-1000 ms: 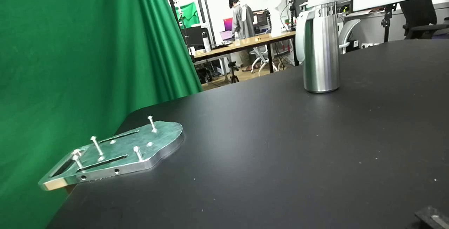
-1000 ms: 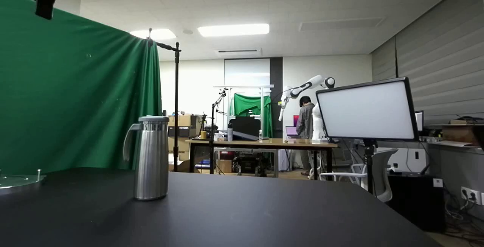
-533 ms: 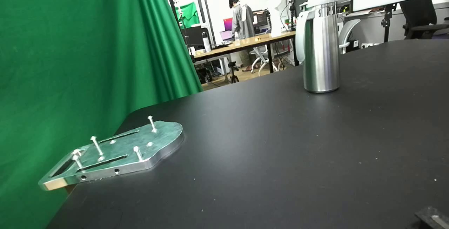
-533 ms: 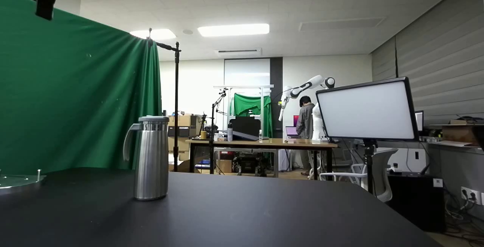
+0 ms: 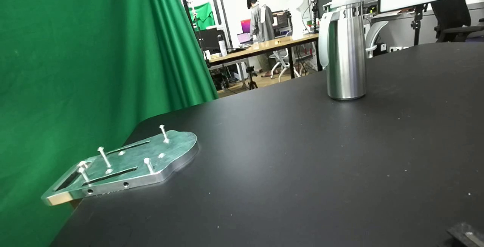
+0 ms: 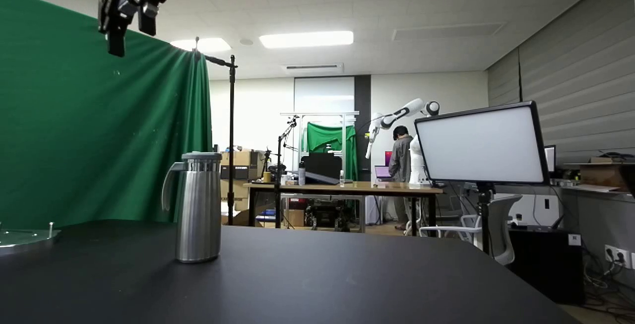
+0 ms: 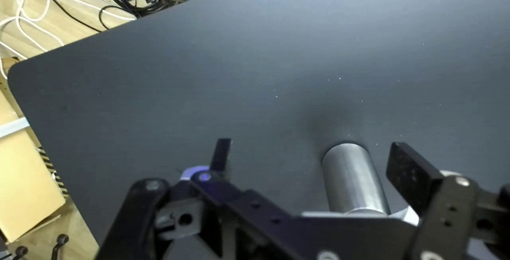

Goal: Open the cap on the bottle

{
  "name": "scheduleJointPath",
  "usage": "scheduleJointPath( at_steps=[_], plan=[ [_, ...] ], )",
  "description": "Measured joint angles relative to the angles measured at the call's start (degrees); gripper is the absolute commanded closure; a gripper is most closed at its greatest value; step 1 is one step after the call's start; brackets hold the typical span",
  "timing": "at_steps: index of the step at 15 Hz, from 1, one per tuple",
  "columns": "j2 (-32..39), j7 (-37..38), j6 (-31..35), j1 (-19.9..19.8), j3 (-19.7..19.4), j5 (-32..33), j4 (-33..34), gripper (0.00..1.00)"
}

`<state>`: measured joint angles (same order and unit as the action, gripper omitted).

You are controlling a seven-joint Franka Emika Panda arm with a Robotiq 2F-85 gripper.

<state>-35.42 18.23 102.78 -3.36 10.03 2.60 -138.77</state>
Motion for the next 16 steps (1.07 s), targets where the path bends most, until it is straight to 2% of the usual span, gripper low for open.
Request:
scheduleJointPath(
  at_steps=[7, 13, 16],
  plan=[
    [13.6, -0.3, 5.5, -0.1, -1.8, 1.0, 10.4, 0.00],
    [21.0, -0.3, 10.0, 0.0, -2.5, 1.0, 18.1, 0.00],
    [24.3, -0.2, 9.9, 0.0, -3.0, 1.0, 21.2, 0.00]
  ],
)
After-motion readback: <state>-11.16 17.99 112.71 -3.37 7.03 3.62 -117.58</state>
